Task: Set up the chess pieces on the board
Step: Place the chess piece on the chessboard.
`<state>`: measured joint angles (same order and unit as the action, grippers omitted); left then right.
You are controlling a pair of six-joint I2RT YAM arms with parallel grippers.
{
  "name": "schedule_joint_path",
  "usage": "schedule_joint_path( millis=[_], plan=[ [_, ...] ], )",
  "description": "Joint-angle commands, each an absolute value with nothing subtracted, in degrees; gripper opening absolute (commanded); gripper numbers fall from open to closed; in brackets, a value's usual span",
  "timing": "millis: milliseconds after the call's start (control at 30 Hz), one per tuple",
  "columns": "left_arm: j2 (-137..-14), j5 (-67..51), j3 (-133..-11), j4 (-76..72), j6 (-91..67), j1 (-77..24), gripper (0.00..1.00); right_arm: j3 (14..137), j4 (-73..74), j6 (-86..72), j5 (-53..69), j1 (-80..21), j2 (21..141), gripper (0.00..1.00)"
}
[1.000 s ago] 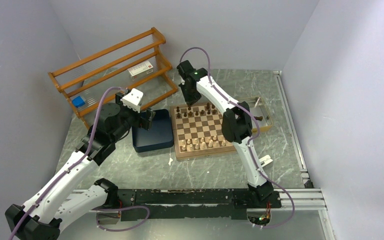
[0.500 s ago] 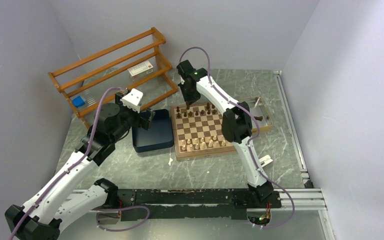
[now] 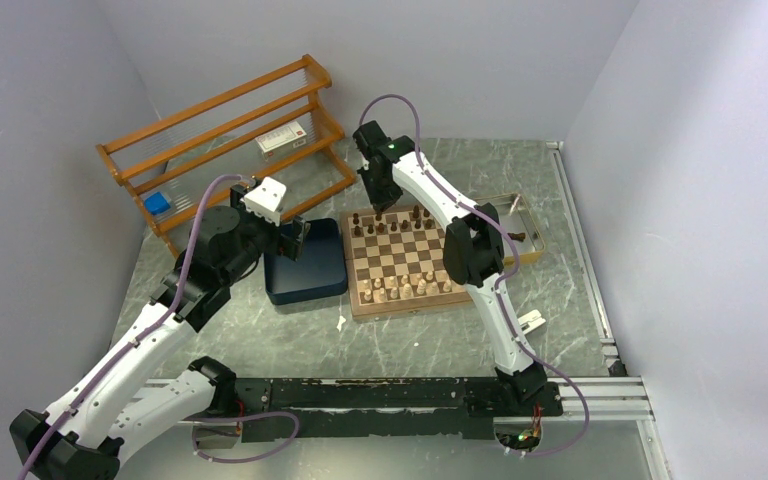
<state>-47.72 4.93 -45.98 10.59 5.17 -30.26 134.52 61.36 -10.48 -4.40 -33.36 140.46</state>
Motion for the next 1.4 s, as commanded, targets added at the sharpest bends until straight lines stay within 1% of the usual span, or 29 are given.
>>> schedule_joint_path(
  millis=[0,167,367,533,867,1067,1167,1233,1367],
  plan=[
    [-47.2,5.2,-45.4,10.6,5.7,-30.5,0.98,136.0,63.4,-10.7,-5.1,-33.6,140.9,0.11],
    [-47.3,5.2,-45.4,10.7,5.7,-30.5,0.98,136.3,63.6,-10.7,-4.8,-33.6,141.7,0.11],
    [-47.4,5.0,-45.4,10.6,5.7,-30.5,0.98,135.6,62.4,-10.6,-4.4,-33.6,141.8,0.22],
    [-47.3,4.8,-45.4,10.4,5.7,-30.5,0.98,135.6,60.9,-10.8,-3.3,-33.5,142.0,0.27],
    [-47.4,4.5,-45.4,10.3,5.8,-30.5,0.98,135.2,59.0,-11.2,-1.9,-33.3,142.1,0.3],
    [-47.4,4.3,-45.4,10.4,5.8,-30.5,0.98,135.5,58.0,-12.1,-4.9,-33.1,140.8,0.35],
    [-47.4,4.2,-45.4,10.3,5.8,-30.5,0.98,132.5,54.2,-13.1,-7.3,-32.4,137.2,0.41],
    [-47.5,4.3,-45.4,10.3,5.8,-30.5,0.98,127.8,49.8,-13.1,-7.3,-31.6,134.0,0.45],
    [-47.7,4.6,-45.5,10.7,4.1,-30.5,0.98,120.6,41.3,-12.5,-6.4,-28.7,129.5,0.48]
  ],
)
